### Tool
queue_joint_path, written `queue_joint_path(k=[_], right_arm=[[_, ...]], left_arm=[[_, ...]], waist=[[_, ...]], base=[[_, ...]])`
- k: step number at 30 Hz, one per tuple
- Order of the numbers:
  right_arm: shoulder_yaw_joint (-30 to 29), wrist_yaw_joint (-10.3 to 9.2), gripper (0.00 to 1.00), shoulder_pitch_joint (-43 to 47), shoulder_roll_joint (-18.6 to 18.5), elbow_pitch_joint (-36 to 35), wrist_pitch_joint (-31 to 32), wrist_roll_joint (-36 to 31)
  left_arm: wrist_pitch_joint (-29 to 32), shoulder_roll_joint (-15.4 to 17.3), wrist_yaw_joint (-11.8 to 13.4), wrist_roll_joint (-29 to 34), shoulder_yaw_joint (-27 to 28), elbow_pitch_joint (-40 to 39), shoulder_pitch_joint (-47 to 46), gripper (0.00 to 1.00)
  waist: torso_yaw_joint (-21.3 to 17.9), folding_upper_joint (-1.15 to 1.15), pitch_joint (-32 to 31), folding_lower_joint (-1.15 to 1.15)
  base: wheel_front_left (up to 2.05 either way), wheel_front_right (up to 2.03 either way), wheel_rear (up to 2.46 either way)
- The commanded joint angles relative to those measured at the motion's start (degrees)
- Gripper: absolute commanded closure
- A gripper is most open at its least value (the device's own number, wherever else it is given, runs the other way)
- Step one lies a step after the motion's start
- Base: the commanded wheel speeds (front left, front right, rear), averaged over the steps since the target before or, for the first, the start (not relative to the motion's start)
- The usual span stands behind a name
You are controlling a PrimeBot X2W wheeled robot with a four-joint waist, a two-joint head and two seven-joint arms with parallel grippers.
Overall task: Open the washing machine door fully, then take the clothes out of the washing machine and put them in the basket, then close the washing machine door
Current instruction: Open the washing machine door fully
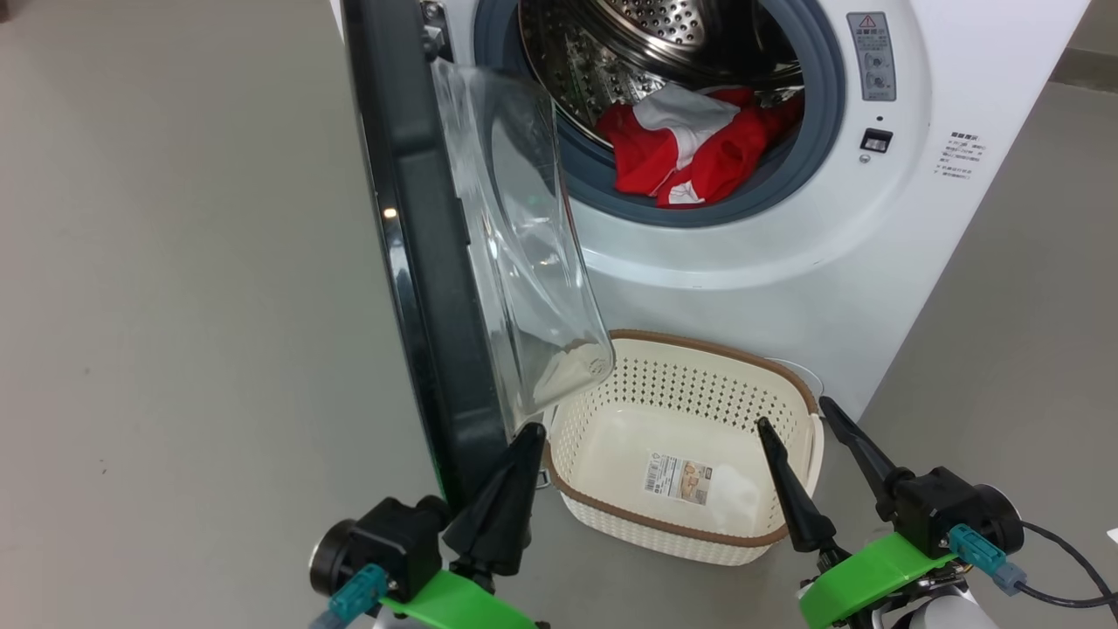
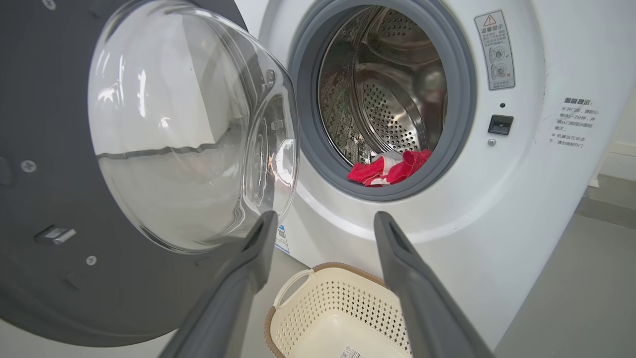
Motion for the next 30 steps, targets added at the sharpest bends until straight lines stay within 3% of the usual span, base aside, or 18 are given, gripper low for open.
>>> queue_joint_path(k=[1, 30], right_arm=[[1.37, 0.36, 0.00, -1.39, 0.05, -1.15, -0.37, 0.40], [1.78, 0.36, 0.00, -1.36, 0.05, -0.63, -0.37, -0.33]], left_arm=[[-0.78, 0.69, 0.53, -0.22, 2.36, -0.82, -1.82, 1.00], [-3.67, 4.96, 6.33, -2.86, 11.25, 1.20, -0.72, 1.00]], waist=[[0.15, 0.00, 0.12, 0.00], [5.95, 0.00, 0.98, 0.00]], base=[[0.00, 0.00, 0.00], [0.00, 0.00, 0.00]])
